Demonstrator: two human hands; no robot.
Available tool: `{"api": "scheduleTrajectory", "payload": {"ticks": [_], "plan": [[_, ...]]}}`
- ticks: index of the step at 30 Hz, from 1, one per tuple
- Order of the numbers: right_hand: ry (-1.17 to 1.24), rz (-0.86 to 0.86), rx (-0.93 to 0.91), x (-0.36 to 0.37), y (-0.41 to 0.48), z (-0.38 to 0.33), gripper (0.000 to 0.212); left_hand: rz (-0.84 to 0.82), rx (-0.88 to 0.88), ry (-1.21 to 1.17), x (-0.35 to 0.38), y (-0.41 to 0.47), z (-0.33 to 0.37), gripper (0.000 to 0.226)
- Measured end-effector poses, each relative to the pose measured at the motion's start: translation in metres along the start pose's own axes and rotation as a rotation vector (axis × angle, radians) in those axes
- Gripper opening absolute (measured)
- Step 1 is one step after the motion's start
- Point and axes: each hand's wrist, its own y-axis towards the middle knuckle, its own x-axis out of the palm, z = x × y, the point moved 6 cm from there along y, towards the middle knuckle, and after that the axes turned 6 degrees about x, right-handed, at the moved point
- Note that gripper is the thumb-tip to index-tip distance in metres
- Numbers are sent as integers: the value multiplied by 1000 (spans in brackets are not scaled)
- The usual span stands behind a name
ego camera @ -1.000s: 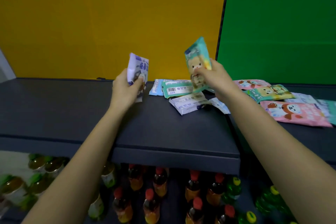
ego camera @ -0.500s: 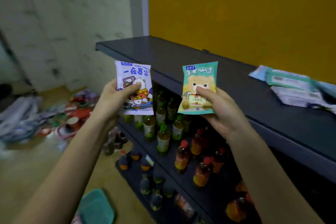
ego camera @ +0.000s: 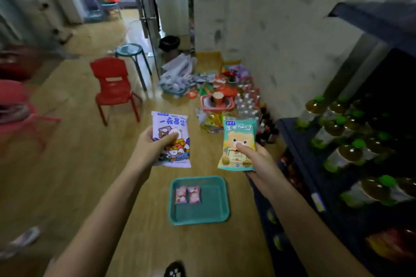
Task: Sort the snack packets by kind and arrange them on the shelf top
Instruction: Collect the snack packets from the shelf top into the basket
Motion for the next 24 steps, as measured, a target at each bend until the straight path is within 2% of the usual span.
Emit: {"api": "scheduleTrajectory", "payload": {"ticks": [3,6,12,16,20,24], "plan": [[-12,-27,63,52,57,36,13,51,-63,27,-49,37,-41,19],[-99,3,84,87,115,77,22,57,-150,45,-81,72,-94,22],[-162,61,135,103,235,164,25,111,-280,20,-103,131,-227,16],[-192,122,174,78,322,253,24,86,-368,46,-98,170,-353,14],[-261,179,177,41,418,367,15,64,-419,107,-89,206,-509,16],[-357,189,203,1,516,493,22,-12,-436,169,-77,240,-671,19]]}}
